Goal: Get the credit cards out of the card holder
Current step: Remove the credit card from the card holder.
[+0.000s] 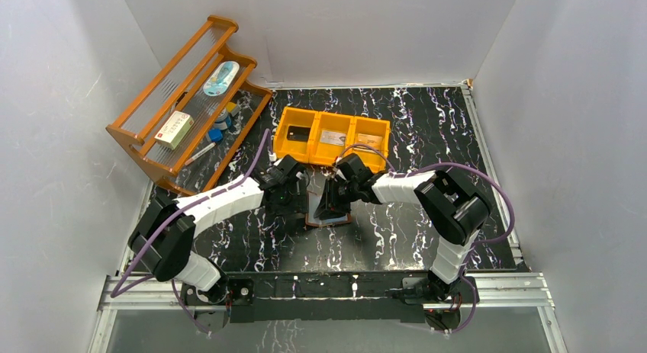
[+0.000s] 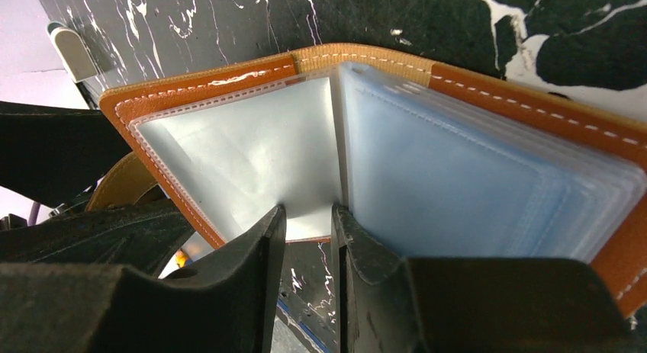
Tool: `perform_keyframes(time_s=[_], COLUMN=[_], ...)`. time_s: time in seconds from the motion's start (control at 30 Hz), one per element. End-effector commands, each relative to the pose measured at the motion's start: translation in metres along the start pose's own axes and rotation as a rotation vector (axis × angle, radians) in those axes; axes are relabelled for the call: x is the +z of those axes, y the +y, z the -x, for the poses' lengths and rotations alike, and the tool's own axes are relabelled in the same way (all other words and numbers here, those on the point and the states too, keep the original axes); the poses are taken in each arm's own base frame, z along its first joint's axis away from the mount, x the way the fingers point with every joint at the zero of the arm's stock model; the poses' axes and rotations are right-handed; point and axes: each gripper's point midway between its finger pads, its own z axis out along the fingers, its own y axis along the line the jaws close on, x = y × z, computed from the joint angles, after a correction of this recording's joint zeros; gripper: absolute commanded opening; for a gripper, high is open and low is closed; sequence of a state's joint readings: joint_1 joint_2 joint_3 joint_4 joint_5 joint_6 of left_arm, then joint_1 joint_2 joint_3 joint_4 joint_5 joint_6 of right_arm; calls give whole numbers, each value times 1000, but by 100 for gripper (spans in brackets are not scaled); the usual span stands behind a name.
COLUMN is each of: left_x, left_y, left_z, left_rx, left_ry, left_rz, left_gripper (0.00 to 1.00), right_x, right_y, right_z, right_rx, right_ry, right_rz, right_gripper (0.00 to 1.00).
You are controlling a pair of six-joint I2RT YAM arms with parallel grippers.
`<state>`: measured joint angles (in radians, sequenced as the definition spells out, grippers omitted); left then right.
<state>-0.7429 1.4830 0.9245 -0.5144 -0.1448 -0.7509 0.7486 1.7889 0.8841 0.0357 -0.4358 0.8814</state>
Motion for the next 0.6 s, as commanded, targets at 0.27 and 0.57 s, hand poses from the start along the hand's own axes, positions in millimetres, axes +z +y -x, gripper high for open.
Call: perform_keyframes(time_s=[0.27,0.57], left_x=[-13,12], left_y=[-32,-18], left_z=[21,-6], left_rx=[-16,4], left_ry=[-65,56], left_rz=[-153,-83], left_gripper=[94,70], right_x=[2,-4], right_y=[-26,-11], right_z=[-2,3], right_rx=[38,27], right_ry=[-26,-42], right_rz=[-116,-69], right_gripper=[38,41])
